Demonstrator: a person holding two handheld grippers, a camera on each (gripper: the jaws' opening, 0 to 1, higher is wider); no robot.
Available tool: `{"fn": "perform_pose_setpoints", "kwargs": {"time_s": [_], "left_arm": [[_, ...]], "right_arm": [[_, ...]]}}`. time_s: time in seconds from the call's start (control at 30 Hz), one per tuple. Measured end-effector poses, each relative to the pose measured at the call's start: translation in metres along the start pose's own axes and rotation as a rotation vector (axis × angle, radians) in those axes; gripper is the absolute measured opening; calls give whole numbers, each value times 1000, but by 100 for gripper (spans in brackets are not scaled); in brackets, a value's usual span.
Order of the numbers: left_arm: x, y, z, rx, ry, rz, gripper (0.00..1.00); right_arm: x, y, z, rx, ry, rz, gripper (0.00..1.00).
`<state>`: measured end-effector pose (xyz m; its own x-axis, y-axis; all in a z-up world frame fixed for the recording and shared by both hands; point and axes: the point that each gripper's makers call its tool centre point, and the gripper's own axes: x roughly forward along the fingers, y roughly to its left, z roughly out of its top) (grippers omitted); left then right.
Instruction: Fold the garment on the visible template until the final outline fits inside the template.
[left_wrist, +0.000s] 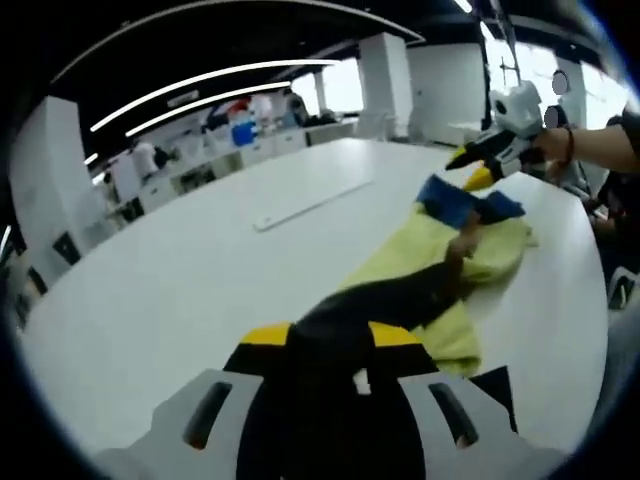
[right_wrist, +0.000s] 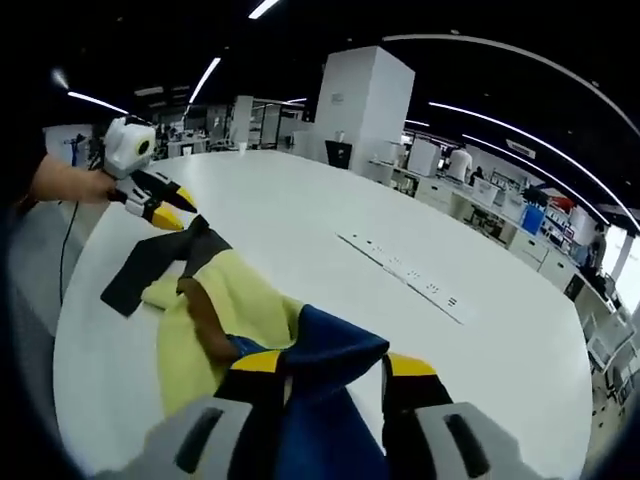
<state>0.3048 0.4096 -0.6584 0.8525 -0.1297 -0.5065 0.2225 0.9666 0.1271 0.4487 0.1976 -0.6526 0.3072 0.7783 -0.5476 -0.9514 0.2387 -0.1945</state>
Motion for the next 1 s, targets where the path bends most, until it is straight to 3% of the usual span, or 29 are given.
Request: {"fn": "perform_pose_setpoints", "kwargs": {"time_s": [0.13, 0.37, 0.53, 0.73, 1.0], "left_arm": [[4, -17, 0, 14, -1, -50, 35], [19, -44, -7, 44, 29, -107, 41], [29, -52, -15, 122, 75, -107, 40], [40, -61, -17, 101, 81, -111, 34], [47, -58, -18, 122, 80, -77, 23]], "right_arm": [[0, 1, 1, -63, 12, -2, 51], [2, 4, -5, -149, 47, 5, 56], [5, 3, -10, -231, 82, -4, 55], [9, 3, -7, -208, 63, 0, 47], [14, 3, -10, -290, 83, -12, 43]]}}
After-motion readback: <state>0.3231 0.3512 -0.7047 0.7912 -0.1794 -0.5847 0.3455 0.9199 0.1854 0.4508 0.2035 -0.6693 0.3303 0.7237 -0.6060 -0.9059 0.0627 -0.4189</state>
